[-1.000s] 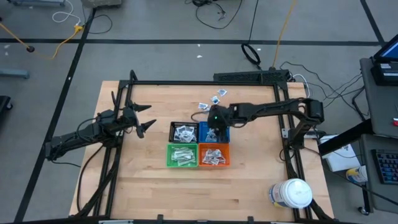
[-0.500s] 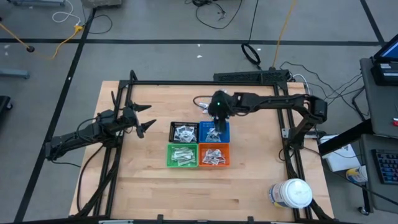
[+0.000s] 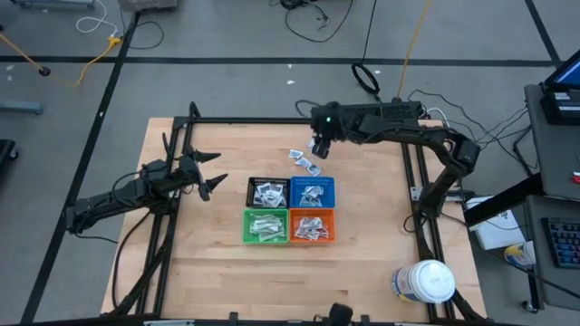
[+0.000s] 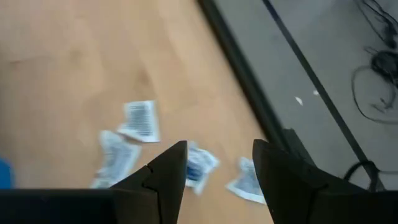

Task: Pick & Place First Aid Supplies
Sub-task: Put the alcohol pad into the blue bin

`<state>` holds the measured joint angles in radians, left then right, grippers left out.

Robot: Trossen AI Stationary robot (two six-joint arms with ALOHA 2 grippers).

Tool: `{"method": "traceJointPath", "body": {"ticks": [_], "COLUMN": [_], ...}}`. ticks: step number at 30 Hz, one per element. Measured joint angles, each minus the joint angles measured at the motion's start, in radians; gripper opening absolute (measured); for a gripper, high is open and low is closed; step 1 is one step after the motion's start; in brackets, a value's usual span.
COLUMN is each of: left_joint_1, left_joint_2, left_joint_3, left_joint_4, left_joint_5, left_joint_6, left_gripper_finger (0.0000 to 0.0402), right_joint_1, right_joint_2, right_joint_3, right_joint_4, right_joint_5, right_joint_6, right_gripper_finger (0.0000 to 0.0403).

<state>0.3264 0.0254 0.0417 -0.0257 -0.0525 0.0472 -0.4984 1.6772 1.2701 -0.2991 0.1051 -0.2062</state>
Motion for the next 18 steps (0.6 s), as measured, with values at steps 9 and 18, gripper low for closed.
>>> {"method": "traceJointPath", "body": {"ticks": [9, 18], "left_joint_1": [0.0, 0.0], "left_joint_2": [0.0, 0.0], "left_joint_3": [0.0, 0.0], "left_joint_4": [0.0, 0.0], "left_joint_5": [0.0, 0.0], "left_joint_6": [0.0, 0.0], "left_gripper_finger": [0.0365, 0.0365], "right_joint_1": [-0.085, -0.091], "right_joint_2": [0.114, 0.272], "right_joint_3": [-0.002, 0.015], "right_joint_4": [0.005, -0.025], "right_joint_5": [-0.077, -0.159], "right_joint_6": [0.087, 0.126], "right_gripper_finger": [0.0178, 0.0178]}}
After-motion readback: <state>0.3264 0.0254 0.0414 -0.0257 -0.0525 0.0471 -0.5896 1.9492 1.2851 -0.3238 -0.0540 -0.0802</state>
